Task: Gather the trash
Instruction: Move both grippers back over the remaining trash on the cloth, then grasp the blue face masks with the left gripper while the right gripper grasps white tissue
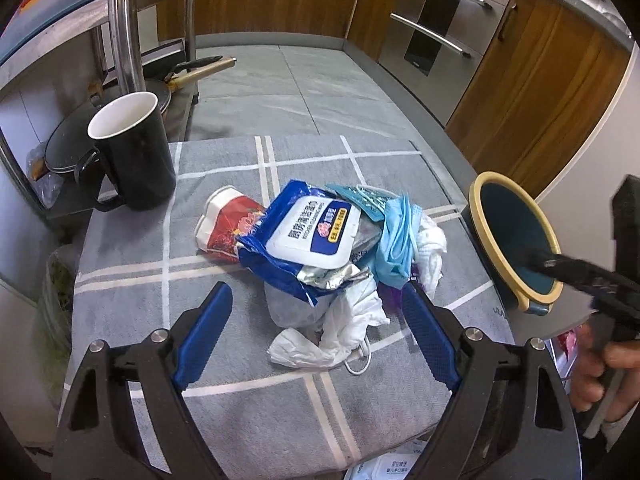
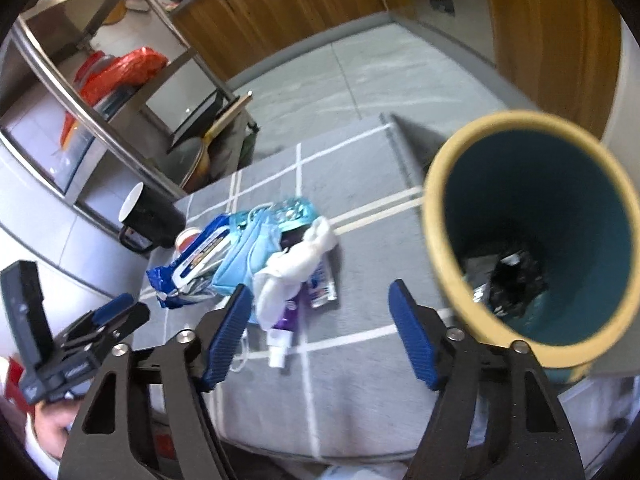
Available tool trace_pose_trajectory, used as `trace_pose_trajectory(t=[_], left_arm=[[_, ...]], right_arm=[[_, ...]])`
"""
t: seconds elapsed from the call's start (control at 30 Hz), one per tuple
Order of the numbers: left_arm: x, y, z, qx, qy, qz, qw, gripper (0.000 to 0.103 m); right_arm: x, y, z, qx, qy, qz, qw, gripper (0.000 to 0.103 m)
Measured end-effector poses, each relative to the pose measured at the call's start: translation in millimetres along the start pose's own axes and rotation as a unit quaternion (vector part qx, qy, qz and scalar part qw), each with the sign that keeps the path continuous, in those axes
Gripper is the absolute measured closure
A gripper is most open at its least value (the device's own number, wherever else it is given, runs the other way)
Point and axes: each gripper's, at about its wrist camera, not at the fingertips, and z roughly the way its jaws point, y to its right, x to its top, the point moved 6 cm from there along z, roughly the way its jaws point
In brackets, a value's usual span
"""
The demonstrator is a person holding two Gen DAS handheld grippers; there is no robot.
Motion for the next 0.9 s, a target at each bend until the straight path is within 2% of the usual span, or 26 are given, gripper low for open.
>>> trace_pose_trajectory(t=[0.2, 0.37, 0.43, 0.5, 0.53, 0.7, 0.9], left_arm=[[8.9, 2.9, -5.0, -0.019, 0.014, -0.002, 0.9997, 0.029], [16.6, 14.0, -1.6, -0.031, 0.017, 0.007, 0.9993, 0.031], [18.7, 19.4, 0.3, -0.034, 0.016, 0.015, 0.9992, 0.032], [20.9, 24.7, 2.2, -0.039, 0.016, 0.022, 0.9989, 0.034], [21.5, 27.1, 3.6, -0.042, 0.015, 0.025, 0.9987, 0.037], [23.0, 38.8, 14.5, -0.047, 0.009, 0.047, 0.9977, 0.047], [19.3, 60.0, 34.6, -0.042, -0.013, 0.084, 0.9955, 0.047]], right_arm=[[4.3, -5.5, 37.1, 0.021, -0.023, 0.047, 0.998, 0.040], [4.7, -4.2, 58.5, 0.028, -0.035, 0.074, 0.996, 0.042], [3.5, -4.1, 66.0, 0.028, -0.043, 0.076, 0.996, 0.047], [2.0, -5.1, 72.2, 0.030, -0.052, 0.074, 0.995, 0.064], [0.5, -5.8, 74.0, 0.032, -0.055, 0.073, 0.995, 0.068], [1.1, -8.4, 63.2, 0.037, -0.047, 0.056, 0.997, 0.074], [7.2, 0.7, 41.5, 0.040, -0.031, 0.058, 0.997, 0.075]])
